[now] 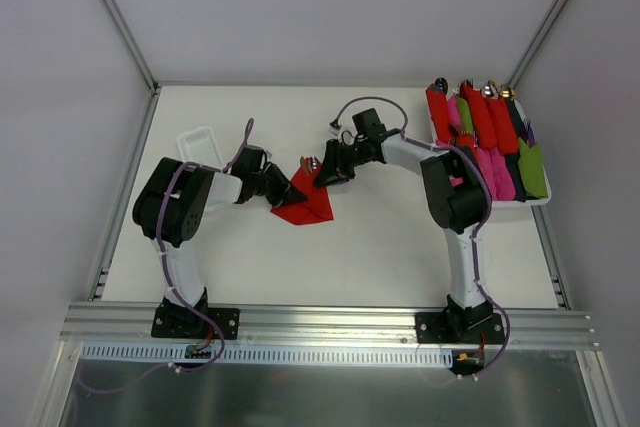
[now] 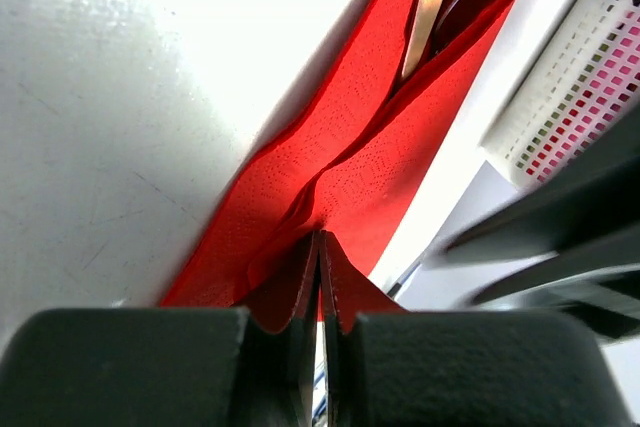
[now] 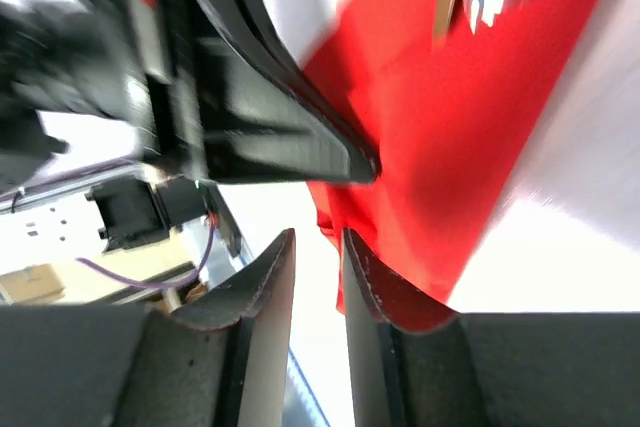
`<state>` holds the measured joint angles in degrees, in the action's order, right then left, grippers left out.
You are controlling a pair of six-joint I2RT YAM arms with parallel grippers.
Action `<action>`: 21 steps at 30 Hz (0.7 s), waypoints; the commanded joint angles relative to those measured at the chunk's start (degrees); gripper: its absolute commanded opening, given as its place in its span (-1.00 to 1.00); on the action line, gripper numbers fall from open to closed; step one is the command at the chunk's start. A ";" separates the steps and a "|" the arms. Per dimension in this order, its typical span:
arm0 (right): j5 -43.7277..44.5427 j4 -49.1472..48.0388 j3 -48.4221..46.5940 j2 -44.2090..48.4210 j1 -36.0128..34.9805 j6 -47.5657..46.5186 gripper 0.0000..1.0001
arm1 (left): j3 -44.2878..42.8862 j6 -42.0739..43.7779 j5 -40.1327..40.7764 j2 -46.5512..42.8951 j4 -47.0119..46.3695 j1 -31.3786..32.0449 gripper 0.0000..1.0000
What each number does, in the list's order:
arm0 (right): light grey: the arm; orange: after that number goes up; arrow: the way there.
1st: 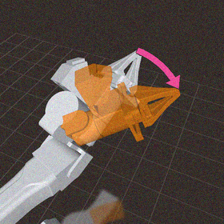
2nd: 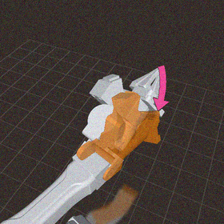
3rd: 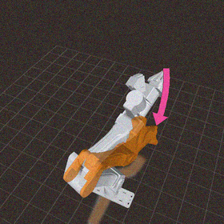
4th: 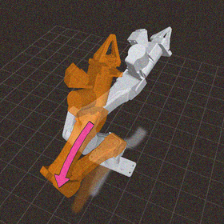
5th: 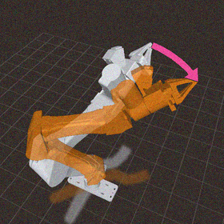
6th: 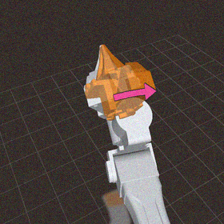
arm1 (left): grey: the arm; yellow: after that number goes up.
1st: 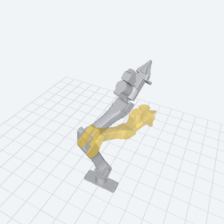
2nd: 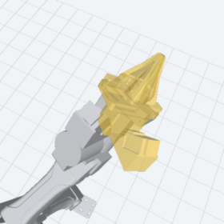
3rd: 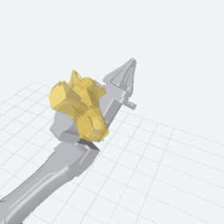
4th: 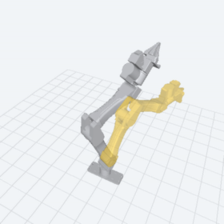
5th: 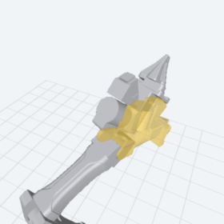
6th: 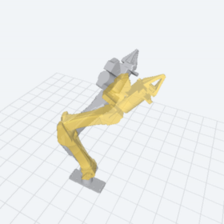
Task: Place the utensils on the paper napkin and roll it up
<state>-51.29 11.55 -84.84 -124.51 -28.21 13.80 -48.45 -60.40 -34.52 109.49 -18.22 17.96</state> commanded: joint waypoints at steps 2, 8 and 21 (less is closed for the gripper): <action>2.59 3.38 -10.68 1.92 1.22 -4.92 -0.49 | 2.48 3.00 1.92 2.30 5.21 0.50 -1.00; 8.04 7.43 -16.50 -1.35 -1.84 -11.84 -0.60 | 2.13 6.34 3.06 1.08 7.93 0.59 -1.00; 17.44 10.15 -15.01 -6.27 -4.31 -17.58 -0.78 | 1.07 9.16 2.62 -0.15 9.51 0.50 -1.00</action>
<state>-37.89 19.84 -99.90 -130.61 -32.80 -1.26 -48.29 -55.64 -34.94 109.10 -17.10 18.02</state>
